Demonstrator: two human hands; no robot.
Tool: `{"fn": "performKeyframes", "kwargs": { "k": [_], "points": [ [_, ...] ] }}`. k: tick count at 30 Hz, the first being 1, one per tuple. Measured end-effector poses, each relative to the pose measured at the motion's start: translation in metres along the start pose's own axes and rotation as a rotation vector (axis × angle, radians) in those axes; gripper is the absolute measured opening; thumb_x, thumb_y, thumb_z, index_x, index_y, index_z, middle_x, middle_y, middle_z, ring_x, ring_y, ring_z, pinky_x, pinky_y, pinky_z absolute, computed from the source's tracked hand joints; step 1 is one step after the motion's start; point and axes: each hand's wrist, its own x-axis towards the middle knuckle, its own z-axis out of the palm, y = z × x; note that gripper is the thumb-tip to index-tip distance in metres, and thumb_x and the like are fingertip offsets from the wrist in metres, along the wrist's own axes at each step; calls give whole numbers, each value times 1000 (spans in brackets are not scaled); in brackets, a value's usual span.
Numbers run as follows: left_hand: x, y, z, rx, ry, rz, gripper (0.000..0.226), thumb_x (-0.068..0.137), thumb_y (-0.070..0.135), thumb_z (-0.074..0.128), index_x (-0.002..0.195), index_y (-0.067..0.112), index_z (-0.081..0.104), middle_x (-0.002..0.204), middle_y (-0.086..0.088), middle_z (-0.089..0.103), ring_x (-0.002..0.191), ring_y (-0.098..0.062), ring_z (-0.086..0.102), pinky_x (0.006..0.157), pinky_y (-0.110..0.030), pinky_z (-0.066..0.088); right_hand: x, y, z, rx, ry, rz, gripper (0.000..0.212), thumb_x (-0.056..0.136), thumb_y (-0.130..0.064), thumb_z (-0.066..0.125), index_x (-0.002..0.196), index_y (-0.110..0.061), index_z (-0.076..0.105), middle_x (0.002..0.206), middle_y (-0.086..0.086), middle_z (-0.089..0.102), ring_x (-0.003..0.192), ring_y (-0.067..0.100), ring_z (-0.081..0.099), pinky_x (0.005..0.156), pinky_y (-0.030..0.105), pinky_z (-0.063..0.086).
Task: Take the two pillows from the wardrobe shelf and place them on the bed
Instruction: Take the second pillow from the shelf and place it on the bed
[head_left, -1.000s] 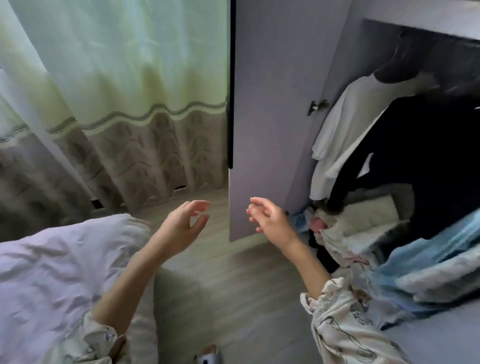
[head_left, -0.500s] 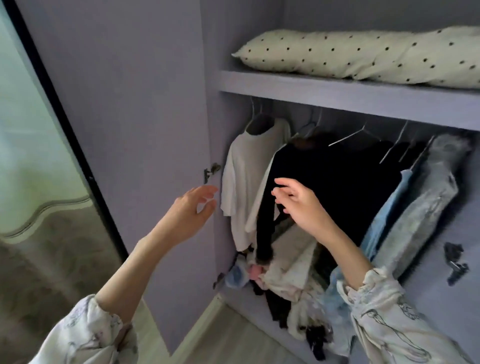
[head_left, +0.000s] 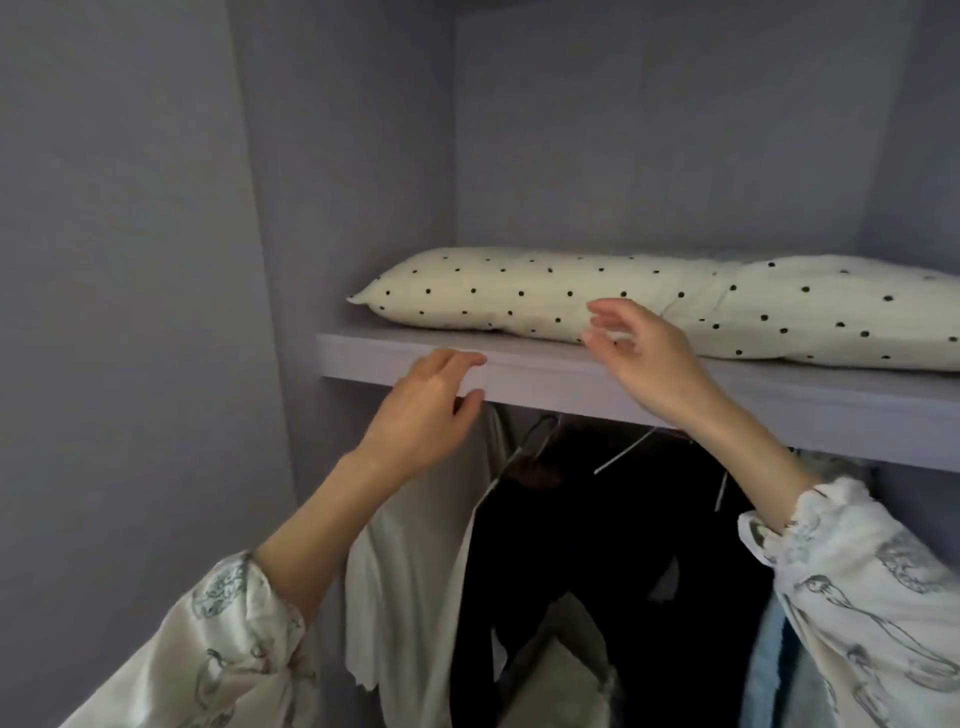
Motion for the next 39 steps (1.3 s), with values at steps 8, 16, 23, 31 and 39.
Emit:
{"fn": "performKeyframes", "kwargs": {
  "k": [8,16,23,31,39],
  "points": [
    [128,-17,35,207,9,145,67,87,43,54,144,25,24,156,-8,11,144,-27,5,113,-56,6,76,44,-5,-793,17,21,76,84,-45,59,146,-24,21,152,6,24,141,25,16,114,51,7],
    [202,-51,46,361,-213,215,100,67,58,69,144,42,6,154,-1,20,142,-27,16,107,-65,6,116,65,11,-1000,-75,154,98,69,-63,64,144,-35,8,151,0,24,139,27,17,106,67,8],
    [205,-52,59,404,-41,318,72,70,52,66,132,37,33,120,-6,56,111,-30,50,98,-51,27,118,62,25,-1107,-38,188,71,72,-63,60,130,-29,37,128,3,50,119,33,42,101,59,23],
    [159,-38,31,428,75,341,67,70,56,66,126,32,40,109,-6,60,104,-28,52,91,-45,32,82,38,22,-1011,58,137,59,77,-59,56,128,-32,42,125,0,53,120,29,42,104,55,19],
    [67,-6,-20,441,165,328,64,66,43,66,124,29,42,105,-6,57,100,-27,48,87,-45,32,6,-13,-3,-962,92,-25,61,79,-57,56,131,-28,45,125,0,54,120,28,42,105,51,16]
  ]
}}
